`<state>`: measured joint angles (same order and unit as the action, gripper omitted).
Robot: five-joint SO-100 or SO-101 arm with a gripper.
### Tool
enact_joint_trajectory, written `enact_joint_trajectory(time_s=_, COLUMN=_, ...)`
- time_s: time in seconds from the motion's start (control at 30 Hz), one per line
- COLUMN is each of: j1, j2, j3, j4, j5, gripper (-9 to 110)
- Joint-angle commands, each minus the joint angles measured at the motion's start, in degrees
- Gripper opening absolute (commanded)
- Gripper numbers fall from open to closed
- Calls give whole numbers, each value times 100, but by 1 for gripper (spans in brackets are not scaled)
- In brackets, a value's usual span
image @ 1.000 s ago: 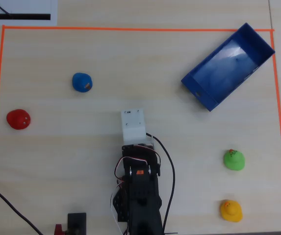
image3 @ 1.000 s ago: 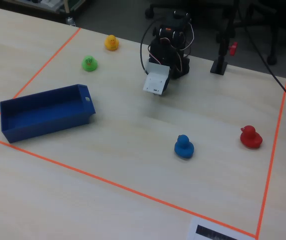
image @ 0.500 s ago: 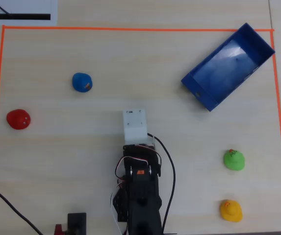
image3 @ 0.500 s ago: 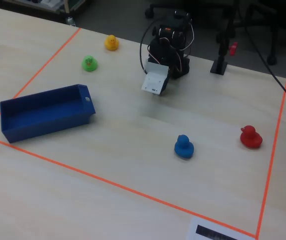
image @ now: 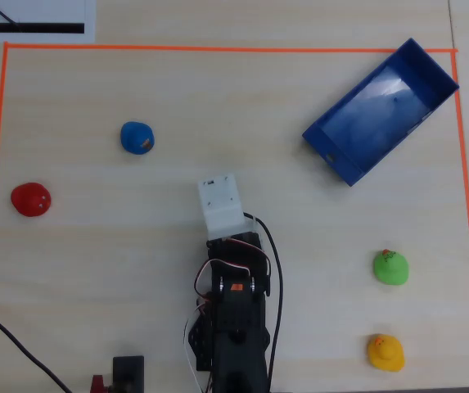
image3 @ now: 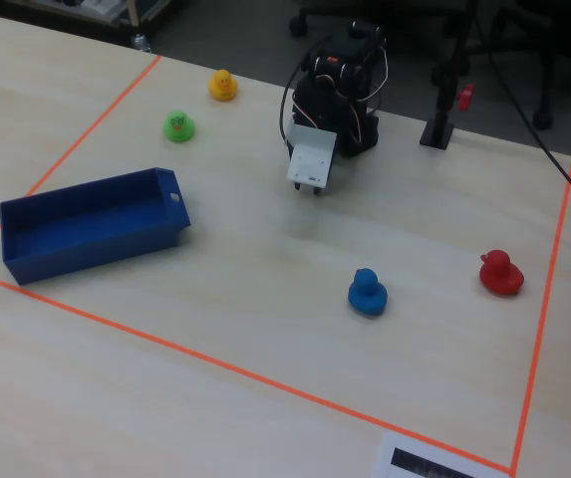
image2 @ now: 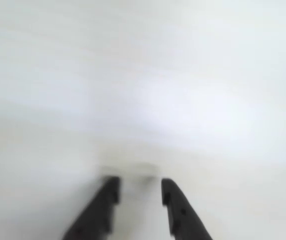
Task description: Grasp red duck and put it into box.
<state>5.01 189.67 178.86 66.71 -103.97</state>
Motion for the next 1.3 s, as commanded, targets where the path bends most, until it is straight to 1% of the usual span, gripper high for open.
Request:
enact_joint_trajectory(time_s=0.0, j1=-589, j2=-193, j3=-62, j4=-1046, j5=0, gripper=35)
enact_joint_trajectory(time_s=0.07, j1=-940, j2=-659, j3=-62, j4=-2162, j5=9, gripper=35)
enact_joint_trajectory(time_s=0.1, j1=-1125, j2=-1002, j3=-70, j4=-2918, j5=9, gripper=34)
enact_joint_trajectory(time_s=0.17, j1=-1600, j2=-1854, j3=-70, j4=-4667, j5=-53, gripper=28)
enact_joint_trajectory(time_s=0.23, j1=-2101, j2=-2619, j3=-62, j4=-6530, j5=255, gripper=23)
enact_joint_trajectory(time_s=0.27, j1=-2391, j2=-2918, j3=-97, j4=-7181, j5=536, gripper=22)
enact_joint_trajectory(time_s=0.37, j1=-3173, j2=-3261, j3=-281, j4=-8024, j5=1494, gripper=24)
enact_joint_trajectory(time_s=0.47, j1=-3885, j2=-3630, j3=-299, j4=-8508, j5=1916, gripper=26)
enact_joint_trajectory(time_s=0.6, j1=-4412, j2=-4649, j3=-589, j4=-9105, j5=2145, gripper=27)
enact_joint_trajectory(time_s=0.7, j1=-4465, j2=-5511, j3=-1072, j4=-9422, j5=2215, gripper=28)
enact_joint_trajectory(time_s=0.77, j1=-4447, j2=-5994, j3=-1521, j4=-9316, j5=2303, gripper=28)
enact_joint_trajectory(time_s=0.8, j1=-4474, j2=-6117, j3=-1775, j4=-9079, j5=2452, gripper=28)
enact_joint_trajectory(time_s=0.83, j1=-4509, j2=-6302, j3=-1907, j4=-9149, j5=2549, gripper=28)
enact_joint_trajectory(time_s=0.93, j1=-4570, j2=-7014, j3=-2013, j4=-9589, j5=2584, gripper=28)
enact_joint_trajectory(time_s=1.13, j1=-4772, j2=-7638, j3=-2065, j4=-9826, j5=2909, gripper=28)
enact_joint_trajectory(time_s=1.27, j1=-4966, j2=-8402, j3=-2628, j4=-9888, j5=3199, gripper=27)
